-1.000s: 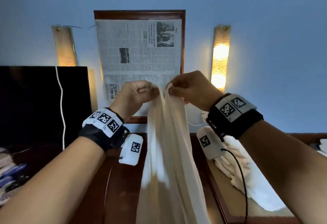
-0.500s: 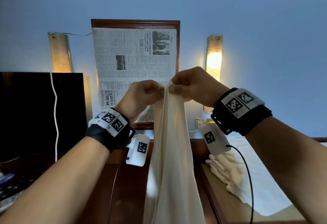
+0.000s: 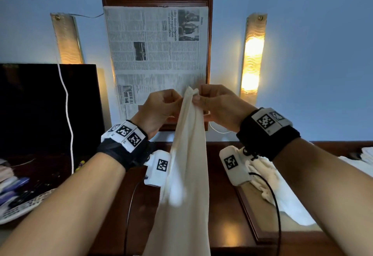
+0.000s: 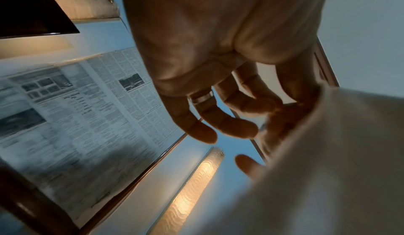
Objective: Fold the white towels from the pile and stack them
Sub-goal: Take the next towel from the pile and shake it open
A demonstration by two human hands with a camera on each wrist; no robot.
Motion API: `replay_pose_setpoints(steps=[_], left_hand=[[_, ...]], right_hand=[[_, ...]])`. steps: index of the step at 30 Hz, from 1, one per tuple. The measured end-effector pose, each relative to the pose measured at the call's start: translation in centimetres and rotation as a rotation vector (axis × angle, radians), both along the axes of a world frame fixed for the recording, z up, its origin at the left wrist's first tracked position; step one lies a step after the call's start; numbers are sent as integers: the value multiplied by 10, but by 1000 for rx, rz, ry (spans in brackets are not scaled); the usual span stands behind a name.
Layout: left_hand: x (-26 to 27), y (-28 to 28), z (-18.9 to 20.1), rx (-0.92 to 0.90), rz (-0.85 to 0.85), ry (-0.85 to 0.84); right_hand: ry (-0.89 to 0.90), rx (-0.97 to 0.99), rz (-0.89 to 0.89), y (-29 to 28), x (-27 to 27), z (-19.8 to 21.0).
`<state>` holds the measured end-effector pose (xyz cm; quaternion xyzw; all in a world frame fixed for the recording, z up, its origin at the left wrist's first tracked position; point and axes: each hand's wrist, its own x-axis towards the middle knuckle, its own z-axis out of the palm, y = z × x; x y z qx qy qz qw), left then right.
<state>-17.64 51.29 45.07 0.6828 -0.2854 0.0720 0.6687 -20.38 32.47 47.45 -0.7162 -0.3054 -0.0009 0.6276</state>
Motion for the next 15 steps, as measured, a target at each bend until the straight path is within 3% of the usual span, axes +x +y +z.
replay_pose_setpoints(steps=[5,11,15], left_hand=[[-10,-7,-31,-37,-53,170],[5,-22,-42,261,187,-165],[18,-35,-46,306,222,-246]], right_hand=[[-69,-69,-159,-4,16,-17],[-214,-235,-254,-17,34,-33],[-297,-261,-303,-33,45,-46]])
